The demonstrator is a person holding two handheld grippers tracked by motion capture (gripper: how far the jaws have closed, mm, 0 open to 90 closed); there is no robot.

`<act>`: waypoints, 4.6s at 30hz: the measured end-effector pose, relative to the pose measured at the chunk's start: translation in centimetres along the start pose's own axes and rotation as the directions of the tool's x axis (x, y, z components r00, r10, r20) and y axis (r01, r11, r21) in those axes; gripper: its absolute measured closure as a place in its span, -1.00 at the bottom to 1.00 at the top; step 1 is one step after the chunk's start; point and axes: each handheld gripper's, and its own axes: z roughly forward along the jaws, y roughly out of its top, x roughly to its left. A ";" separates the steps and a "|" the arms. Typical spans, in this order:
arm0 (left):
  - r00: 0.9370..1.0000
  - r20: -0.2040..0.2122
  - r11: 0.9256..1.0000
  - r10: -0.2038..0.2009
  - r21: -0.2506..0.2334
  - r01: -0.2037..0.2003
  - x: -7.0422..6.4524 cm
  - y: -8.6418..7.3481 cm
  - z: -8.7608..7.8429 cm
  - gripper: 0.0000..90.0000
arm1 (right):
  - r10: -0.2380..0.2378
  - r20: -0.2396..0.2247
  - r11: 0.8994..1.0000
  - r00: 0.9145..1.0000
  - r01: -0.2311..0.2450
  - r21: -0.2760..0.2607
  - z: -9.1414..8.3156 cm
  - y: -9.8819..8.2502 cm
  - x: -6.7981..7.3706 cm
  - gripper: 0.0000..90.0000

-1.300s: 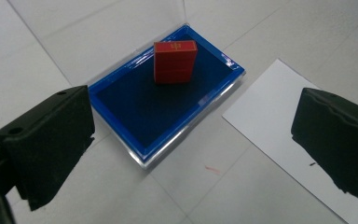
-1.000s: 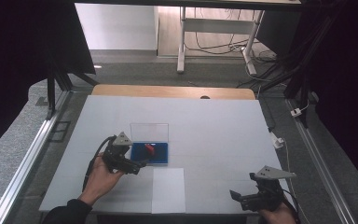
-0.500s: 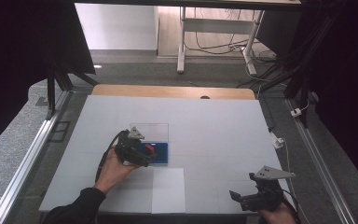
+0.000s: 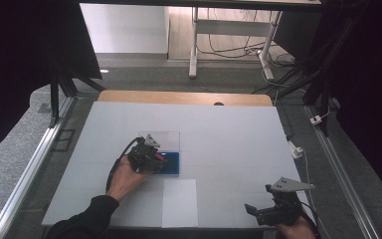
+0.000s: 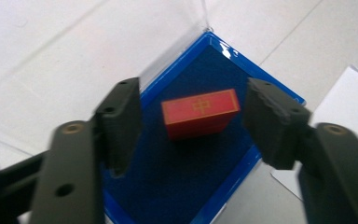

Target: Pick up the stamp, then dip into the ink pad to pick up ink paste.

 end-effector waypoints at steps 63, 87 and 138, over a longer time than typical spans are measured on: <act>0.998 0.056 1.000 0.009 -0.021 -0.008 -0.8 2.6 1.2 0.28 | -0.012 -0.007 1.000 1.000 0.012 0.015 0.1 0.0 0.1 -1.00; 0.999 -0.027 0.999 0.034 0.008 -0.034 -2.2 2.6 2.2 0.30 | -0.026 -0.006 0.999 1.000 0.027 0.027 0.3 0.1 0.2 -1.00; 0.998 0.023 0.997 -0.067 -0.030 0.067 2.0 0.5 -2.4 0.28 | -0.034 -0.006 0.999 0.999 0.034 0.022 0.1 0.1 0.3 -1.00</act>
